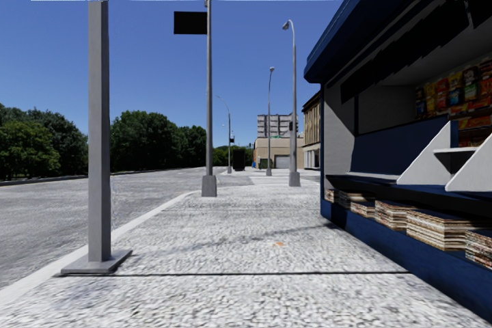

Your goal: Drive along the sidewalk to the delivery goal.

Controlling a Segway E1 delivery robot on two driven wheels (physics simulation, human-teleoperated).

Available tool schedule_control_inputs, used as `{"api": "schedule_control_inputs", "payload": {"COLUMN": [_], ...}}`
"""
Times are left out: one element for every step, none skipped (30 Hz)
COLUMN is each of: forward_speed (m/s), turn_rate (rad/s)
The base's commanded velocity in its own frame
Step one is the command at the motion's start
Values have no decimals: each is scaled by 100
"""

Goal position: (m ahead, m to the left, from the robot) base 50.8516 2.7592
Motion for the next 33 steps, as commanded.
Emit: {"api": "schedule_control_inputs", "payload": {"forward_speed": [200,200,200,200,200,200,200,200,200,200,200,200,200,200,200,200,200,200,200,200,200,200,200,200,200,200,200,200,200,200,200,200,200], "turn_rate": [0,0,0,0,0,0,0,0,0,0,0,0,0,0,0,0,0,0,0,0,0,0,0,0,0,0,0,0,0,0,0,0,0]}}
